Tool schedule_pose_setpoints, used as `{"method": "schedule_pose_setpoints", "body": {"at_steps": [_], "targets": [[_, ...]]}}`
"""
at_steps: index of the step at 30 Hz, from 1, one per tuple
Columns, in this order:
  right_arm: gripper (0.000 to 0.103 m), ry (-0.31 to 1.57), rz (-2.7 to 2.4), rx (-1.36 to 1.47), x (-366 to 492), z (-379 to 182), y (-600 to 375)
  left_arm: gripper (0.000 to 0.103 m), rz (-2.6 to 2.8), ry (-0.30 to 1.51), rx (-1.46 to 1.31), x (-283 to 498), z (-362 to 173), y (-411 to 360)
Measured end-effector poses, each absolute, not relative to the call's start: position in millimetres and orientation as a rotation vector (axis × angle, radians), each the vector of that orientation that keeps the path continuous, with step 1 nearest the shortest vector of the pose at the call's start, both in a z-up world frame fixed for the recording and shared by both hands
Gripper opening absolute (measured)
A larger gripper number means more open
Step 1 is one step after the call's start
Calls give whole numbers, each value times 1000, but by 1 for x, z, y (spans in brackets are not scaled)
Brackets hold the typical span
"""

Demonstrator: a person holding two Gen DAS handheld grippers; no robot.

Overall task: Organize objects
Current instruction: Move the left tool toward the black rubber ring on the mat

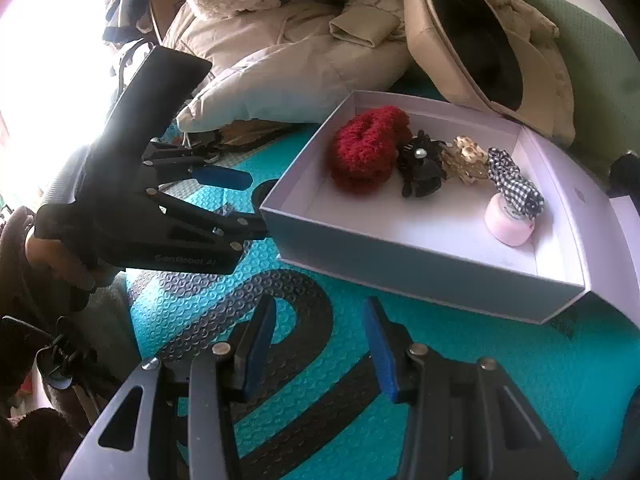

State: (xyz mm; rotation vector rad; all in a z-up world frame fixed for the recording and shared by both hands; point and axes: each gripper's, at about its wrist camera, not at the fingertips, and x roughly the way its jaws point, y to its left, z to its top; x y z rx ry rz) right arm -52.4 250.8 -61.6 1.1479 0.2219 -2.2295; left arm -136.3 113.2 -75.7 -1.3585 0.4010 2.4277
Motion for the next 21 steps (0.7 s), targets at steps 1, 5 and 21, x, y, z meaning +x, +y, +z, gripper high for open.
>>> {"method": "schedule_pose_setpoints", "body": {"at_steps": [1,5,21], "targets": [[45,221,-2230,1149,-54,-62,251,55,2425,399,-1353,-137,-77,113],[45,218,-2233,1153,-56,-63,251,39,2398,378,-1349,-138,-79,118],[45,244,-2191,1130,-36,-64,249,33,2365,304,-1357,-84,-79,136]]}}
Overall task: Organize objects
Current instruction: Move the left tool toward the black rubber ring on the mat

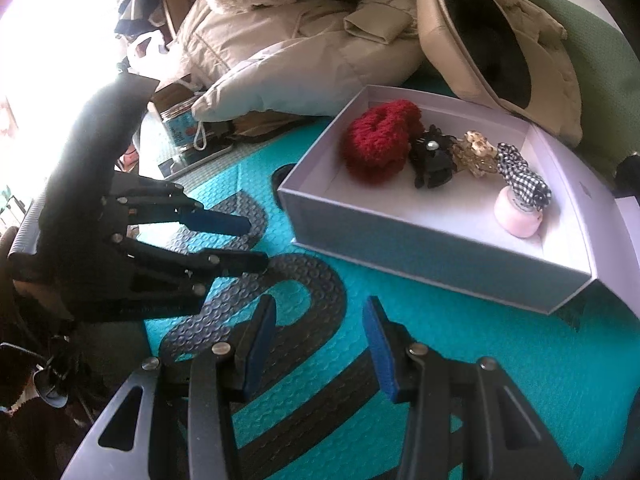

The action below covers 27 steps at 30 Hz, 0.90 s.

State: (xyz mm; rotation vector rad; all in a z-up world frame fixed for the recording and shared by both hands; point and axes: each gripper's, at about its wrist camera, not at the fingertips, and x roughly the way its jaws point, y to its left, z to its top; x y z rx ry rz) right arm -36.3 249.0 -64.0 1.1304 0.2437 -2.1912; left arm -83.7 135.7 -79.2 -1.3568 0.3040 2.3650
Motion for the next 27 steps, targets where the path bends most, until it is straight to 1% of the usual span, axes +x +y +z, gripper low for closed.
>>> {"method": "schedule_pose_setpoints", "body": {"at_steps": [5,8,9,10,11,12,16,22,27], "targets": [[45,252,-2180,1128,-26,-65,251,33,2423,306,-1329,-70,-69,131],[45,244,-2177,1143,-25,-68,252,33,2482,300,-1340,-68,-62,116],[45,241,-2177,1145,-25,-68,253,35,2499,282,-1345,-72,-61,111],[45,239,-2177,1146,-25,-69,253,42,2504,266,-1355,-75,-60,108],[45,239,-2177,1147,-25,-69,254,46,2505,249,-1366,-80,-60,105],[45,237,-2177,1151,-27,-70,254,53,2504,242,-1367,-87,-62,104],[45,229,-2178,1162,-34,-72,254,64,2490,291,-1343,-100,-61,104],[45,228,-2178,1186,-48,-79,251,64,2418,409,-1328,-126,-70,114],[45,227,-2180,1207,-58,-83,249,64,2326,381,-1319,-147,-78,113]]}}
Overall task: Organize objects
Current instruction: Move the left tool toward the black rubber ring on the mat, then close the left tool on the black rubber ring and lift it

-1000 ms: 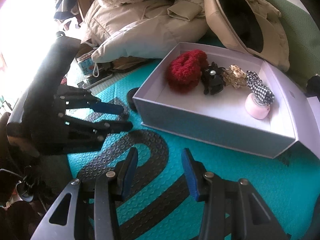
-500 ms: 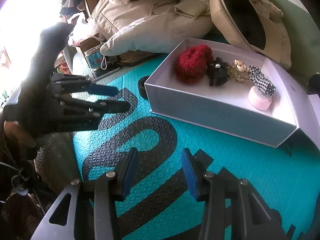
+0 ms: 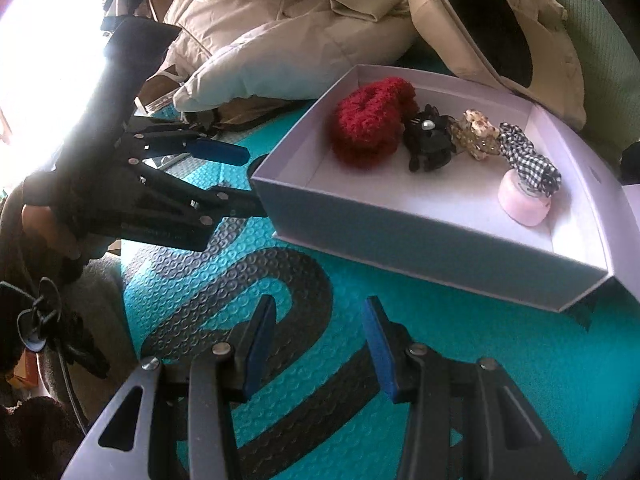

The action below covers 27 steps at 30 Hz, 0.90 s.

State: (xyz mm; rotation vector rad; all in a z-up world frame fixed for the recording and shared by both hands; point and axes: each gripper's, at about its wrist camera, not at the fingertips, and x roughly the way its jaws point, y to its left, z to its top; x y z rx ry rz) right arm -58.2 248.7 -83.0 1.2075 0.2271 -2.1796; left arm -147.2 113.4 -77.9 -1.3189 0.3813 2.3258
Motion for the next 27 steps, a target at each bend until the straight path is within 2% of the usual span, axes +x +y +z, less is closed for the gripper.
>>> {"method": "schedule_pose_setpoints", "body": {"at_steps": [6,8,9,19,27], "targets": [[45,223,-2181,1232,-72,-87,244,64,2235,449,-1269,-159,-88,111],[45,222,-2183,1237,-76,-88,244,55,2205,406,-1240,-161,-89,106],[45,217,-2183,1244,-78,-90,244,41,2187,375,-1235,-162,-89,105],[45,213,-2183,1250,-79,-90,242,40,2196,341,-1179,-154,-84,102],[45,211,-2177,1210,-66,-83,243,40,2206,366,-1188,-117,-71,106]]}}
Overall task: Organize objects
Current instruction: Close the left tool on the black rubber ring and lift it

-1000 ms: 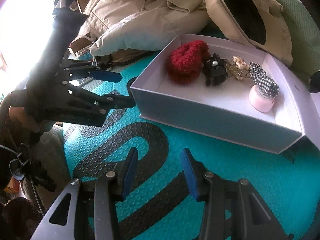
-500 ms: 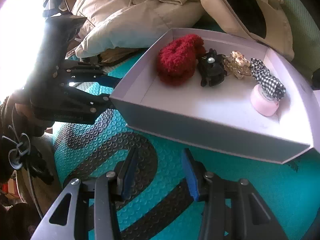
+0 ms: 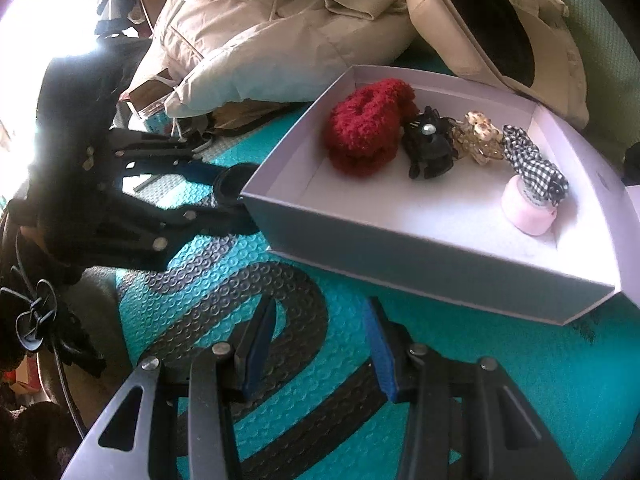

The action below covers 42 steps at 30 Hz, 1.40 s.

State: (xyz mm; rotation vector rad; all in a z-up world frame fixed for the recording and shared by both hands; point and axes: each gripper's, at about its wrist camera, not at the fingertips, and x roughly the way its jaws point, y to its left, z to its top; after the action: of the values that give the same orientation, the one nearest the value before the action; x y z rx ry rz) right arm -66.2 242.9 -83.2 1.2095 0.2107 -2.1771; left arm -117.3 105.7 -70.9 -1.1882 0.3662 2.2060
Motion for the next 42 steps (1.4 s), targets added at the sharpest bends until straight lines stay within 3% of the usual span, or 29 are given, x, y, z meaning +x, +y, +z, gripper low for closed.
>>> {"method": "schedule_pose_setpoints", "body": {"at_steps": [22,26,30,42], "targets": [[45,221,-2166,1214,-23,-85,282,42,2146,405,-1214,-22,-83,181],[45,211,-2152,1208,-19,-85,283,43,2179,356,-1236,-17,-76,176],[45,214,-2122,1195,-15,-89,274,54,2214,333,-1226,-10,-69,168],[45,286,-2098,1119,-14,-92,253,55,2213,344,-1226,-18,-68,148]]}}
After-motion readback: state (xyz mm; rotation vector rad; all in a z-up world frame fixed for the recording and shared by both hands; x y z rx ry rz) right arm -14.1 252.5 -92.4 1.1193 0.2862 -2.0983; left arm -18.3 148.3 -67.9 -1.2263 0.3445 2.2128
